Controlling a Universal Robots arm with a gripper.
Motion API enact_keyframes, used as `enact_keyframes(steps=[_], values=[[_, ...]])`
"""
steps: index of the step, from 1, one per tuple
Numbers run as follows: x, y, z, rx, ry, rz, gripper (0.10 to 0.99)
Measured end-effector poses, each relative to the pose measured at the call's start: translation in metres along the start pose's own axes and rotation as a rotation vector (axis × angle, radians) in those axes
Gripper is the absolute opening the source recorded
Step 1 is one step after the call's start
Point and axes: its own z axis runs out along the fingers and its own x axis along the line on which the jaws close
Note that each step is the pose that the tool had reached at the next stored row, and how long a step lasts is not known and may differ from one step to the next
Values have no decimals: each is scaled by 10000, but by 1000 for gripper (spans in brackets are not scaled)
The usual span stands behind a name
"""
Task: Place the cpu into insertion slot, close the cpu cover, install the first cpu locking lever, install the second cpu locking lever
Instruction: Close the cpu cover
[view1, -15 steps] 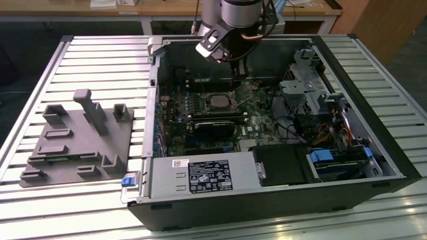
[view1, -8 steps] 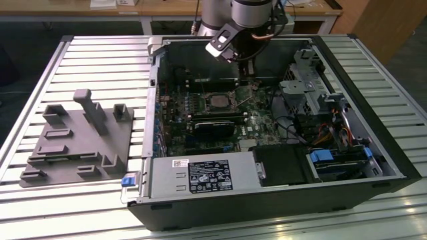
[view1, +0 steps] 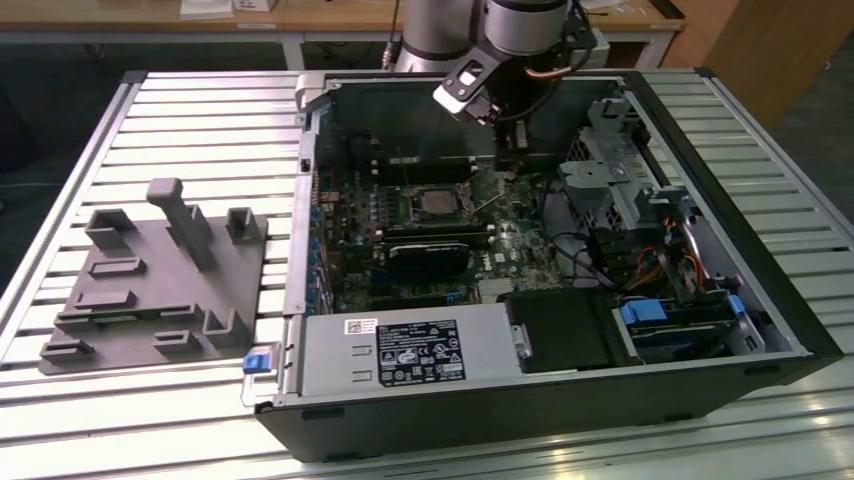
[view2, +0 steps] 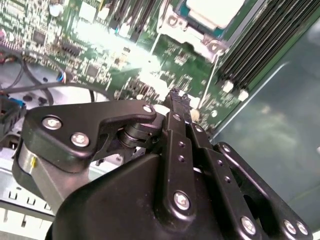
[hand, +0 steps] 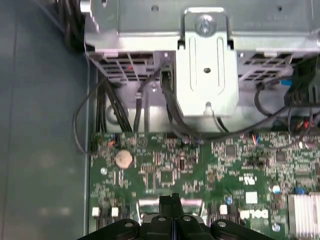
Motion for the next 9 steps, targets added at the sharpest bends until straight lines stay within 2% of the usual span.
enact_keyframes(steps=[5, 9], values=[[3, 111, 12, 0, -1, 0, 106], [5, 155, 27, 0, -1, 0, 106]])
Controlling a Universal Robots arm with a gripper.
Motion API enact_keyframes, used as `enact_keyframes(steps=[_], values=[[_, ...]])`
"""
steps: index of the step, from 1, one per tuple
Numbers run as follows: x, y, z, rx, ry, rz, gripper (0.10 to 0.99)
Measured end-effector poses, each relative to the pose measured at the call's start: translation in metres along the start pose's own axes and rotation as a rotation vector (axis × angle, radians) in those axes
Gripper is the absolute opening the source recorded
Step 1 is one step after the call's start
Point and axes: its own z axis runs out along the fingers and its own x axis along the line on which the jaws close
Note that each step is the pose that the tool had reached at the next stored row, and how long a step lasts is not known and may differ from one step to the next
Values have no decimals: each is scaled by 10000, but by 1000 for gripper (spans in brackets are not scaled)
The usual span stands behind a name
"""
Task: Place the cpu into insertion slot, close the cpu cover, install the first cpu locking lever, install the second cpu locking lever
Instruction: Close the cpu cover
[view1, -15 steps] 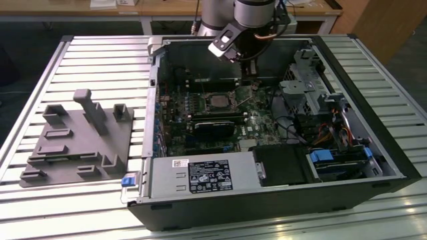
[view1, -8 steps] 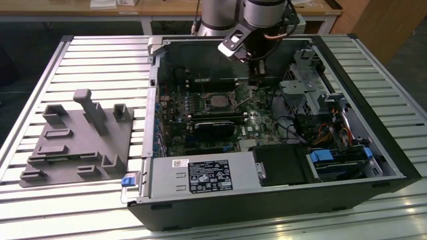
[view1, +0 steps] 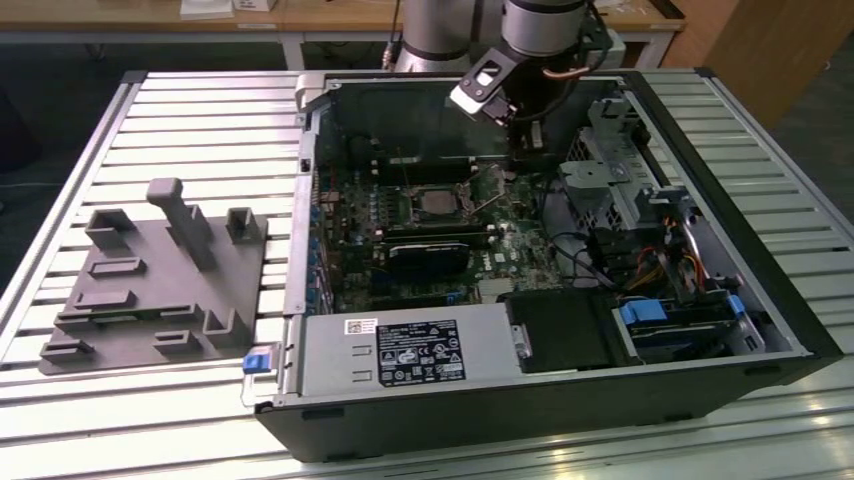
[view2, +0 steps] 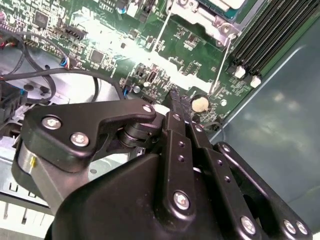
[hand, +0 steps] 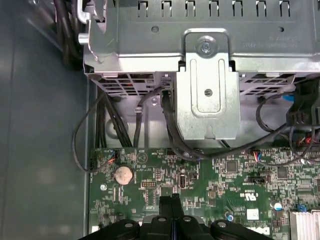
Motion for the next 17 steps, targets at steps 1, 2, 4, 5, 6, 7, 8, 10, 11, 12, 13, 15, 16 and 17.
enact_keyframes(steps=[1, 2, 4, 5, 6, 7, 8, 10, 11, 12, 13, 15, 16, 17], values=[[0, 5, 6, 0, -1, 0, 106], [1, 11, 13, 0, -1, 0, 106], [1, 17, 30, 0, -4, -1, 106], [1, 19, 40, 0, -6, -1, 106], [1, 20, 50, 0, -7, 0, 106], [1, 22, 60, 1, -8, -1, 106], [1, 24, 70, 1, -8, -1, 106], [0, 27, 91, 2, -9, 0, 106], [0, 29, 103, 2, -9, 0, 106], [0, 30, 117, 2, -9, -1, 106], [0, 31, 131, 3, -9, -1, 106], [0, 32, 157, 4, -10, 0, 106], [-1, 32, 169, 4, -9, 1, 106], [-1, 32, 182, 5, -9, 0, 106]])
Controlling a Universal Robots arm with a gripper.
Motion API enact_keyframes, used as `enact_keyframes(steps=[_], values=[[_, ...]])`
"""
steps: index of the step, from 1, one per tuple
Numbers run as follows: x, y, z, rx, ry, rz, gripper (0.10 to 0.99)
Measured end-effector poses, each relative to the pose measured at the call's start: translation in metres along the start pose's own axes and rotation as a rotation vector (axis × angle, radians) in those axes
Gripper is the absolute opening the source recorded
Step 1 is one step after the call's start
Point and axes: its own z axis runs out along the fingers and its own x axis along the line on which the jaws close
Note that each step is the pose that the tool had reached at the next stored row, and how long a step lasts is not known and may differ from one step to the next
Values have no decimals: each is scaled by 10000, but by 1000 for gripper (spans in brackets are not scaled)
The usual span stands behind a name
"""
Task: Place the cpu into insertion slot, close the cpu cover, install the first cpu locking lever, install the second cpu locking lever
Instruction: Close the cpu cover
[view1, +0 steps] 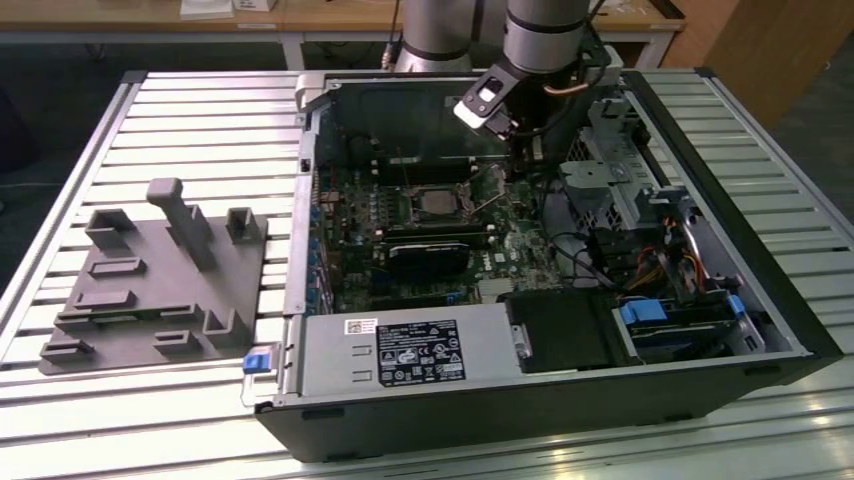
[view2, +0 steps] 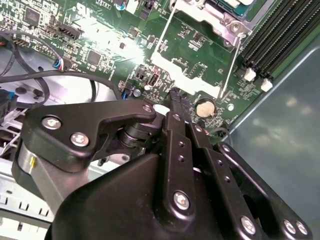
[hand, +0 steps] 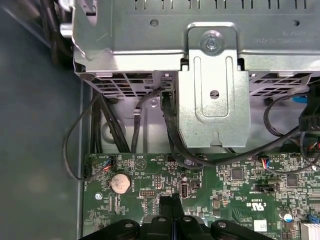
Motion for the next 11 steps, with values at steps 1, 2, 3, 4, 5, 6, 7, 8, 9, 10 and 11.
enact_keyframes(steps=[1, 2, 3, 4, 5, 6, 7, 8, 9, 10, 11], values=[[0, 0, 13, 1, 0, -1, 106], [0, -1, 24, 1, 0, 0, 106], [-1, -1, 33, 2, 0, 0, 106], [-1, -2, 38, 2, 0, 0, 106], [-1, -1, 38, 2, -2, -1, 106], [-1, -1, 38, 3, -2, -1, 106], [-1, -1, 38, 3, -2, -1, 106], [-1, -1, 39, 2, -1, -1, 106], [-1, -2, 39, 2, -1, -1, 106], [-1, -1, 39, 20, -1, -2, 106], [-1, 1, 41, 86, 0, -1, 106]])
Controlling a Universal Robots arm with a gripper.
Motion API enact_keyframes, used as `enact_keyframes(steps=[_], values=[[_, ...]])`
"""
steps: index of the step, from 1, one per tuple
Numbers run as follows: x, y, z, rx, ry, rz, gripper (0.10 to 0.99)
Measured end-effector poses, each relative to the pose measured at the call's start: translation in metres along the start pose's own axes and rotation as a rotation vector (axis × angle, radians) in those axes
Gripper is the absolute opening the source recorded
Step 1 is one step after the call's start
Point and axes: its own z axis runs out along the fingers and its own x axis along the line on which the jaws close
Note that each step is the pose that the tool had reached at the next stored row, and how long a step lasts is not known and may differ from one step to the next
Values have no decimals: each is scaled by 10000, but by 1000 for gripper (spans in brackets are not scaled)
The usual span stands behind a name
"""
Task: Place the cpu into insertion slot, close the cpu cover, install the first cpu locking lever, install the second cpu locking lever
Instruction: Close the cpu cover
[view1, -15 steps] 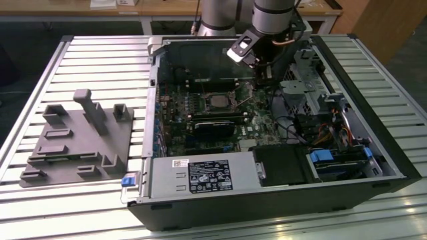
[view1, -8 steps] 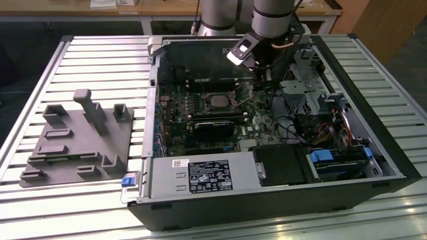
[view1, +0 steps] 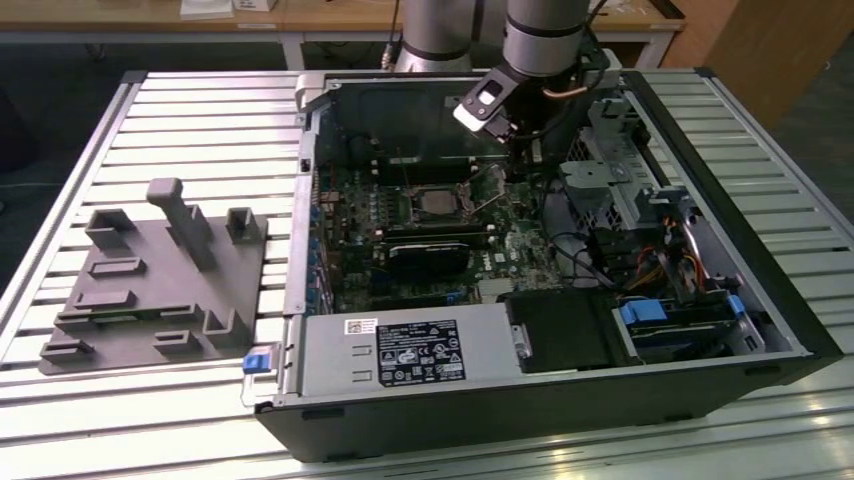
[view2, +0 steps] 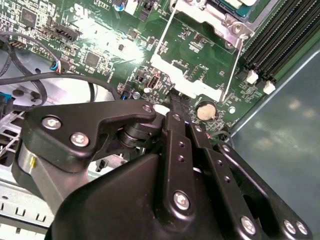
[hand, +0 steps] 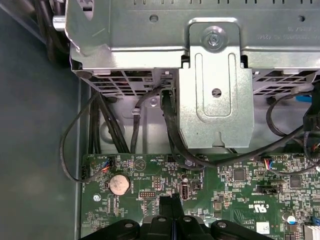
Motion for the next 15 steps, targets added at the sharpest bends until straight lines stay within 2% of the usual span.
enact_keyframes(steps=[1, 2, 9, 10, 15], values=[[0, 4, 1, 122, -3, 4, 106], [0, 10, 2, 288, -10, 6, 106], [2, 60, 15, 1551, -44, 28, 106], [2, 63, 16, 1657, -47, 29, 106], [2, 63, 15, 1687, -49, 30, 106]])
